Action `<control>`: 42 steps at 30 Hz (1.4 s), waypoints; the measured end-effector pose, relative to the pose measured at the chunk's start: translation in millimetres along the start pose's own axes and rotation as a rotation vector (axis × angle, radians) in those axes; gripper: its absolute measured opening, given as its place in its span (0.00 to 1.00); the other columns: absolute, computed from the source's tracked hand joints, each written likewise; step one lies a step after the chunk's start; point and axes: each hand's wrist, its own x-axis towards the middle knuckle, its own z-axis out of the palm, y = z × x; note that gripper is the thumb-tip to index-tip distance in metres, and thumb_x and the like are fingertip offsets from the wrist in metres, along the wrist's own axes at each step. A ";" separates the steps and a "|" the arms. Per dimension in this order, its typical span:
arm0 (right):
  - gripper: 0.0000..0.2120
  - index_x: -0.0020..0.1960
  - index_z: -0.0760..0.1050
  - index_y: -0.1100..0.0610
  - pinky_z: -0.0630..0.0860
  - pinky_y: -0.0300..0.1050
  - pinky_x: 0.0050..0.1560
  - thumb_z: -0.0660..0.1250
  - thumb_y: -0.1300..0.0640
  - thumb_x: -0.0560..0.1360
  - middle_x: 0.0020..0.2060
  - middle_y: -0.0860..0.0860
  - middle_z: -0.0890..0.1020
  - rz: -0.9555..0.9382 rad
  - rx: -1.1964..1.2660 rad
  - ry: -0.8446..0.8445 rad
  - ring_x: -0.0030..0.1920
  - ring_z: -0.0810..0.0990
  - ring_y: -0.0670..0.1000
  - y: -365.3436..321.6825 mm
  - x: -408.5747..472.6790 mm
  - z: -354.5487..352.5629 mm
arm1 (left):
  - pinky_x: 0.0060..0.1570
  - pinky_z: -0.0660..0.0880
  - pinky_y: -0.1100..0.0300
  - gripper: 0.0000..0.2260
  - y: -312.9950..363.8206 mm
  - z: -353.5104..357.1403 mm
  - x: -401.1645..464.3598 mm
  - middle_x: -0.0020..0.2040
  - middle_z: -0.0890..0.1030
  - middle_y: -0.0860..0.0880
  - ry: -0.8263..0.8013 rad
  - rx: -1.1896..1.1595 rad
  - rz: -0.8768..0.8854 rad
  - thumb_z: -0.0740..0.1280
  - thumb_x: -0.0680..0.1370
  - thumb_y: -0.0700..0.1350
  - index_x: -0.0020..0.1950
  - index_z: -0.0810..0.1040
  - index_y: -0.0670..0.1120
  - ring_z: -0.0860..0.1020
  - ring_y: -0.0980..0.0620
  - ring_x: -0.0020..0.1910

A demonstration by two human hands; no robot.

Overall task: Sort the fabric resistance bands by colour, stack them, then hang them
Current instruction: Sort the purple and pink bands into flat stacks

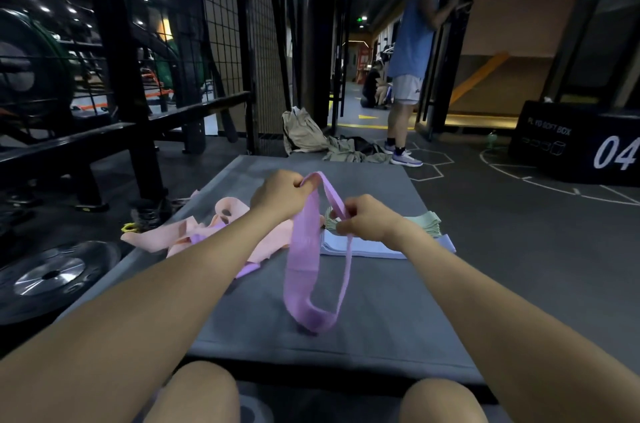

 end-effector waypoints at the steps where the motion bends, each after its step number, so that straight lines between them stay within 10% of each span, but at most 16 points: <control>1: 0.04 0.41 0.74 0.57 0.64 0.36 0.30 0.67 0.64 0.73 0.32 0.50 0.73 -0.001 0.071 -0.007 0.32 0.68 0.47 0.3 0.1 0.3 | 0.31 0.62 0.58 0.21 1.9 -0.5 0.6 0.27 0.69 0.47 -0.024 -0.051 0.013 0.58 0.80 0.56 0.29 0.63 0.48 0.69 0.46 0.29; 7: 0.07 0.48 0.78 0.57 0.65 0.30 0.29 0.69 0.54 0.74 0.33 0.46 0.75 -0.057 0.342 -0.037 0.29 0.71 0.41 -3.3 -0.5 3.4 | 0.39 0.74 0.60 0.09 7.1 -7.4 -1.4 0.40 0.79 0.45 -0.195 -0.578 -0.063 0.56 0.81 0.38 0.45 0.74 0.44 0.77 0.52 0.37; 24: 0.12 0.35 0.70 0.56 0.67 0.44 0.37 0.65 0.63 0.76 0.31 0.53 0.72 -0.129 0.734 0.233 0.32 0.67 0.50 -9.2 16.7 8.2 | 0.49 0.76 0.56 0.10 -20.9 -16.6 -6.7 0.38 0.75 0.49 -0.212 -0.440 -0.056 0.61 0.80 0.45 0.39 0.74 0.46 0.74 0.53 0.39; 35: 0.09 0.41 0.71 0.58 0.74 0.45 0.43 0.64 0.70 0.75 0.34 0.53 0.74 -0.016 0.659 0.128 0.35 0.73 0.49 3.7 9.0 24.6 | 0.41 0.66 0.56 0.10 -16.9 -12.1 -15.1 0.33 0.72 0.50 -0.103 -0.442 -0.115 0.60 0.77 0.41 0.37 0.73 0.50 0.67 0.49 0.35; 42: 0.07 0.42 0.69 0.55 0.61 0.40 0.33 0.57 0.62 0.77 0.34 0.51 0.70 0.015 0.664 0.094 0.33 0.65 0.48 -12.3 8.0 31.7 | 0.28 0.62 0.63 0.12 -8.6 -11.8 -16.6 0.33 0.67 0.50 -0.080 -0.396 -0.064 0.56 0.79 0.40 0.35 0.66 0.47 0.64 0.54 0.32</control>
